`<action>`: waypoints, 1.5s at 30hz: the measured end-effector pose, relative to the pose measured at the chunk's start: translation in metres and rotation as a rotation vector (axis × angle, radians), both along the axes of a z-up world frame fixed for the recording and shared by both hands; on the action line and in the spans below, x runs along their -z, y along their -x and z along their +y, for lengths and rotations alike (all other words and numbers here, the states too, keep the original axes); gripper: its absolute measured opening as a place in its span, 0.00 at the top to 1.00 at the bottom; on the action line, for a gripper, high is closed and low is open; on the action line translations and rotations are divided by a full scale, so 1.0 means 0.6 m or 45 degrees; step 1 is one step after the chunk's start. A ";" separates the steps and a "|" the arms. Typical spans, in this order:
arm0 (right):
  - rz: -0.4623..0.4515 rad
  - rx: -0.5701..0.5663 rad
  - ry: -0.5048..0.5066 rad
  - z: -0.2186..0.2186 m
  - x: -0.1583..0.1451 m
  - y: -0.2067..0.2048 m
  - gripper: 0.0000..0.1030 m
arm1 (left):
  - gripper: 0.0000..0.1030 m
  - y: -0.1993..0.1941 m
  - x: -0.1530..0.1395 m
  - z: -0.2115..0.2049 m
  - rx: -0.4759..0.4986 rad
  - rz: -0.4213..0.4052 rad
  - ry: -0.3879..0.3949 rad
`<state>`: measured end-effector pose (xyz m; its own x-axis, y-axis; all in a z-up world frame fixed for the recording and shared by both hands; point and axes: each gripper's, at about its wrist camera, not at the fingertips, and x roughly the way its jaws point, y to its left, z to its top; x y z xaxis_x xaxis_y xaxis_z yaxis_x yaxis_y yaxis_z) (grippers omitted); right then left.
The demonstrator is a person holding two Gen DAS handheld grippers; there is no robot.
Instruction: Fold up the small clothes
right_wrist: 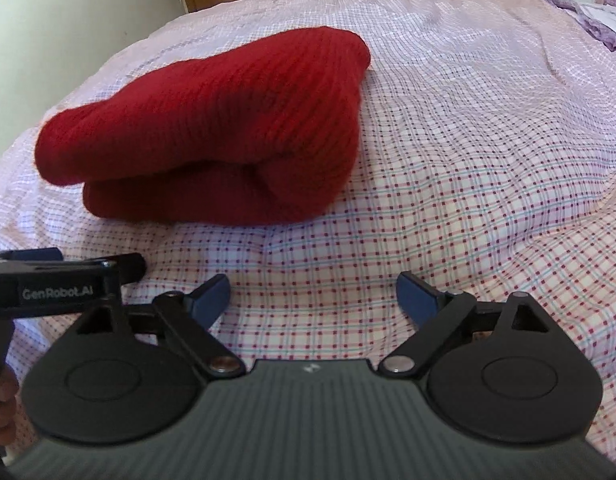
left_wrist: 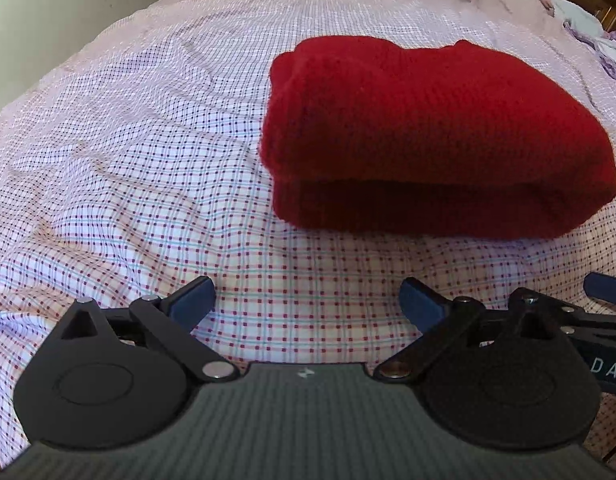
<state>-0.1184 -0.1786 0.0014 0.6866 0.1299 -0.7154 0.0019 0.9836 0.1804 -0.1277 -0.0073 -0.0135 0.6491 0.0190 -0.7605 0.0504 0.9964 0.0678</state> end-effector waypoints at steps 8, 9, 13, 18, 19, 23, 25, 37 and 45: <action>0.002 -0.001 0.015 0.001 0.002 -0.003 0.10 | 0.02 0.004 0.003 -0.004 0.001 -0.008 -0.011; 0.002 -0.001 0.014 0.001 0.001 -0.001 0.10 | 0.02 0.004 0.002 -0.006 0.001 -0.008 -0.013; 0.000 -0.001 0.019 0.000 0.001 -0.001 0.10 | 0.01 0.004 0.003 -0.005 0.002 -0.006 -0.014; -0.001 -0.002 0.024 0.000 0.001 0.000 0.10 | 0.02 0.004 0.002 -0.003 0.006 -0.004 -0.014; -0.003 -0.002 0.025 0.000 0.001 -0.001 0.10 | 0.01 0.004 0.002 -0.004 0.006 -0.005 -0.015; -0.005 -0.004 0.027 0.003 0.003 0.002 0.10 | 0.01 0.005 0.002 -0.003 0.009 -0.007 -0.018; -0.005 -0.005 0.028 0.003 0.006 0.002 0.10 | 0.02 0.005 0.002 -0.003 0.008 -0.006 -0.018; -0.003 -0.006 0.032 0.004 0.005 0.000 0.10 | 0.01 0.006 0.002 -0.003 0.011 -0.010 -0.011; 0.003 -0.009 0.030 -0.001 0.004 -0.002 0.10 | 0.02 0.004 0.000 -0.001 0.002 0.003 0.000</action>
<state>-0.1169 -0.1794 -0.0008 0.6839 0.1182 -0.7199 -0.0050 0.9875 0.1574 -0.1300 -0.0081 -0.0137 0.6473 0.0181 -0.7620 0.0523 0.9963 0.0681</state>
